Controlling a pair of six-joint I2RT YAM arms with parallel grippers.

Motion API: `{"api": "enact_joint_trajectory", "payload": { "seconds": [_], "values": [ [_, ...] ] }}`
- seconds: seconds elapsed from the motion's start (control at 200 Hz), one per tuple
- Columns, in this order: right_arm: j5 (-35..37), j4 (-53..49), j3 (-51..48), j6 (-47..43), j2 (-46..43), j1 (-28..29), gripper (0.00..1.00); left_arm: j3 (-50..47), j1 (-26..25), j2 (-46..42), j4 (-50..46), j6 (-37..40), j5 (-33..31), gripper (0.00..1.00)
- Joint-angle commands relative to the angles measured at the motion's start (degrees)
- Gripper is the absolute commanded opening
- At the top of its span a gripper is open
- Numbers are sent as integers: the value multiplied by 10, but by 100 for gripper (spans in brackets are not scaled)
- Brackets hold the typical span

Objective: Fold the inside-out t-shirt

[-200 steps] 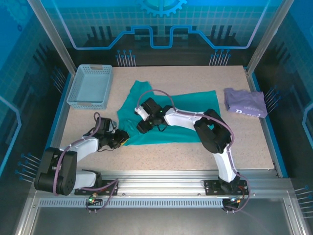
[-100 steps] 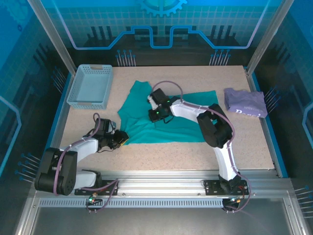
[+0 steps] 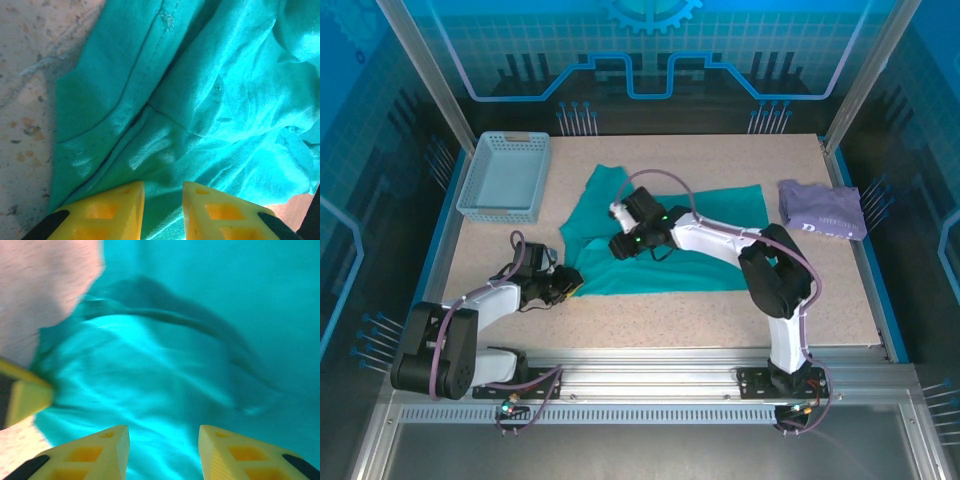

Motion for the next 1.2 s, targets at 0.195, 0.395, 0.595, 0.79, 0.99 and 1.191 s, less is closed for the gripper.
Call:
{"api": "enact_joint_trajectory", "payload": {
  "seconds": [0.195, 0.395, 0.595, 0.79, 0.99, 1.191],
  "values": [
    [-65, -9, 135, 11, 137, 8, 30, -24, 6, -25, -29, 8, -28, 29],
    [-28, -15, 217, 110, 195, -28, 21, -27, 6, -29, -31, 7, -28, 29],
    [-21, -37, 239, 155, 208, -55, 23, -25, 6, -40, -40, 11, -36, 30],
    [-27, -41, 126, 75, 52, -79, 33, 5, 6, -82, -96, 30, -63, 35],
    [0, -73, -129, 70, -167, -179, 45, 31, -4, -151, -81, 29, -81, 50],
    [18, -150, -291, 101, -283, -353, 50, 94, -35, -48, -42, 37, -37, 54]
  ]
}}
